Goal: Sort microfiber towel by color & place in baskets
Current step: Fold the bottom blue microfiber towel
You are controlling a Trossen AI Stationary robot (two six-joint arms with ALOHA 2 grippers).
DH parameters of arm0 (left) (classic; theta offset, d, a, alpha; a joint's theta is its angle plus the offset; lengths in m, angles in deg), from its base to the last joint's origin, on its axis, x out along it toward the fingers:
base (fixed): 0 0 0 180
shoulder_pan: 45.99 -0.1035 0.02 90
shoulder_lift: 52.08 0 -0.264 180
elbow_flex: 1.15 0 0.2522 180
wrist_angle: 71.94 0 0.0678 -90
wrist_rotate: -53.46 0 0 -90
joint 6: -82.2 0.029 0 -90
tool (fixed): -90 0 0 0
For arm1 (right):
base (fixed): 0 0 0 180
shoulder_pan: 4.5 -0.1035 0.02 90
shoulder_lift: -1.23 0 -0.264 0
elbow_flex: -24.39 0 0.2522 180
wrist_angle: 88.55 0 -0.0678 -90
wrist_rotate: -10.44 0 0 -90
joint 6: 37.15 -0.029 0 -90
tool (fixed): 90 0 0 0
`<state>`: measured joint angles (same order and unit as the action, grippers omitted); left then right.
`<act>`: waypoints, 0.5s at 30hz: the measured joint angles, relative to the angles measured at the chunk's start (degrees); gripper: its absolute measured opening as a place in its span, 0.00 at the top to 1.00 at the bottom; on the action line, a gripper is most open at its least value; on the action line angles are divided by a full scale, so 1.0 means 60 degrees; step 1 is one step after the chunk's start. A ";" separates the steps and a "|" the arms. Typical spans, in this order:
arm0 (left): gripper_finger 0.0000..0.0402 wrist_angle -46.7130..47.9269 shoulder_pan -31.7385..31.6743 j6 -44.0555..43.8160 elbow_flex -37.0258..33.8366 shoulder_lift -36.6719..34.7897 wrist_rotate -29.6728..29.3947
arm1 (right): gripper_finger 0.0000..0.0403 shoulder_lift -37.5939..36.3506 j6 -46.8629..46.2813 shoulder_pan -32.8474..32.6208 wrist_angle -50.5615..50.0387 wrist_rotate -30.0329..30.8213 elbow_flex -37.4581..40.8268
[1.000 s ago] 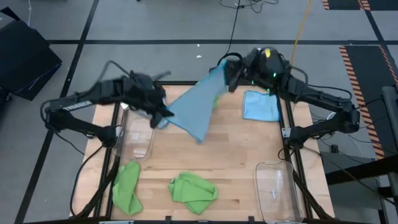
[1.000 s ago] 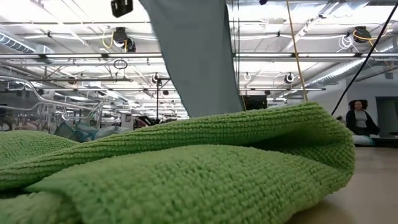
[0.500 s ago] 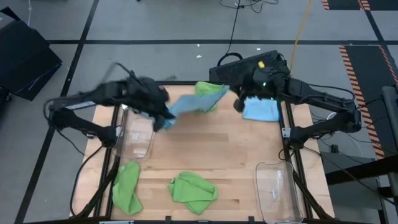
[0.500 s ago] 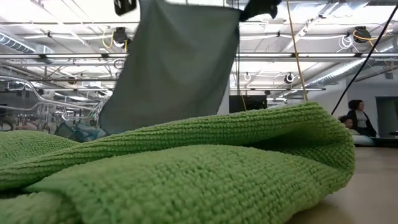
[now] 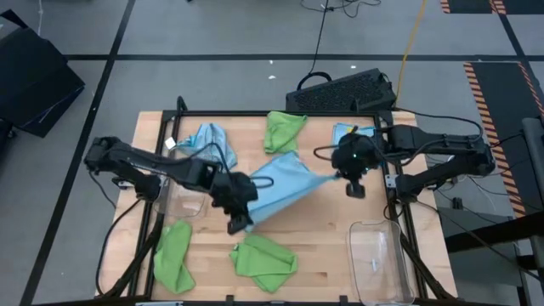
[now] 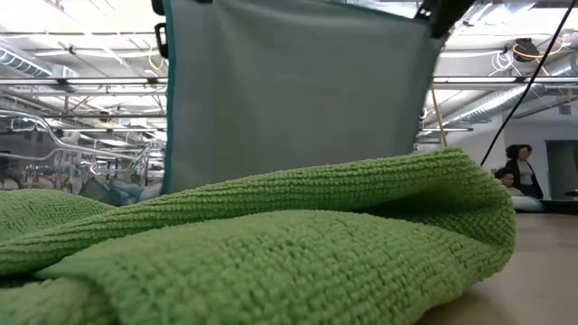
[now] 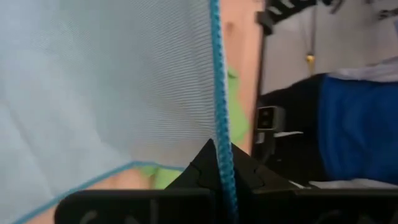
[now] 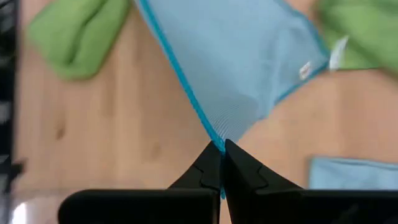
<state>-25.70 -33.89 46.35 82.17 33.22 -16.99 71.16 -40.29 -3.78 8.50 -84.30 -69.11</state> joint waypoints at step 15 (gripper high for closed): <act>0.98 -0.1602 0.1185 -0.1059 0.0007 0.1113 0.0206 | 1.00 0.0040 0.0219 -0.1290 0.0084 -0.2497 0.2263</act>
<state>-35.31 -26.78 40.00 82.22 39.90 -15.75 71.40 -38.98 -11.53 9.00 -99.28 -55.53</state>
